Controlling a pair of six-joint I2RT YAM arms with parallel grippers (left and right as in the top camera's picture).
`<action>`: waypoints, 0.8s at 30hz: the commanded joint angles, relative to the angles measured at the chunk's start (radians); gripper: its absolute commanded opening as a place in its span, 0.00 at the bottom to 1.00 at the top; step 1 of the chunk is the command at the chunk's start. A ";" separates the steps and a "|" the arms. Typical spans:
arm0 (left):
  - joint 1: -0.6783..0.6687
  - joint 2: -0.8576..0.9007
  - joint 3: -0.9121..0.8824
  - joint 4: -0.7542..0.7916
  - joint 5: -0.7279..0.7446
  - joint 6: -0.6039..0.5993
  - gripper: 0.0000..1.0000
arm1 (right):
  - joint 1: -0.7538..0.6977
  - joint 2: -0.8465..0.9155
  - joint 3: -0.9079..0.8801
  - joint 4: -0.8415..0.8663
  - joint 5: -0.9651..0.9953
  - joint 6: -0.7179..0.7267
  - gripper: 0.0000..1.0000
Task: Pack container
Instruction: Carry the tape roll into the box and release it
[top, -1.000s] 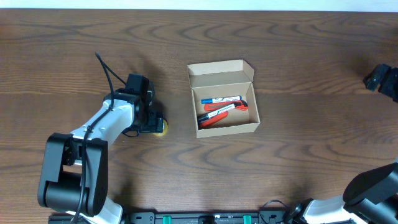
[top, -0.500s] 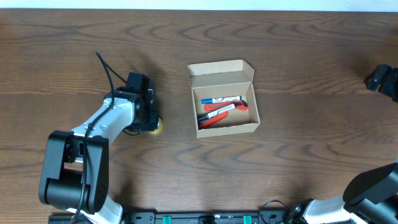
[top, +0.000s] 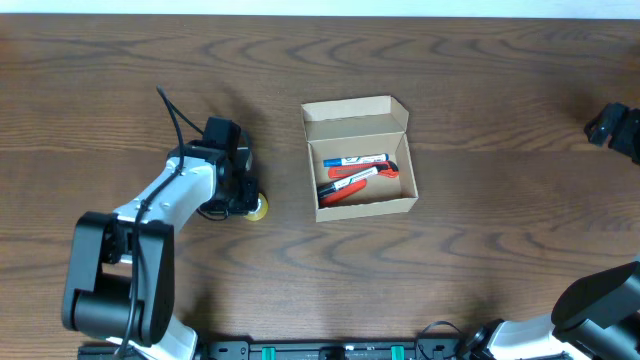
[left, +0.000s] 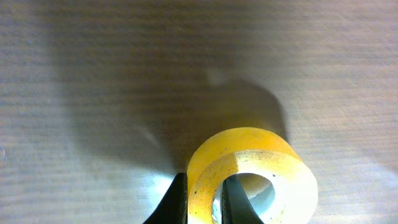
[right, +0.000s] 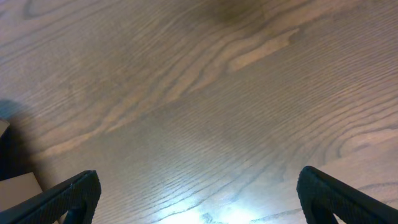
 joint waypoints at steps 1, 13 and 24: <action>-0.025 -0.084 0.135 -0.041 0.067 0.130 0.06 | 0.008 -0.008 -0.005 -0.002 -0.008 0.000 0.99; -0.228 -0.095 0.610 -0.348 0.084 0.550 0.06 | 0.008 -0.008 -0.005 -0.003 -0.008 0.000 0.99; -0.401 -0.064 0.650 -0.320 0.086 0.661 0.06 | 0.008 -0.008 -0.005 -0.004 -0.008 0.000 0.99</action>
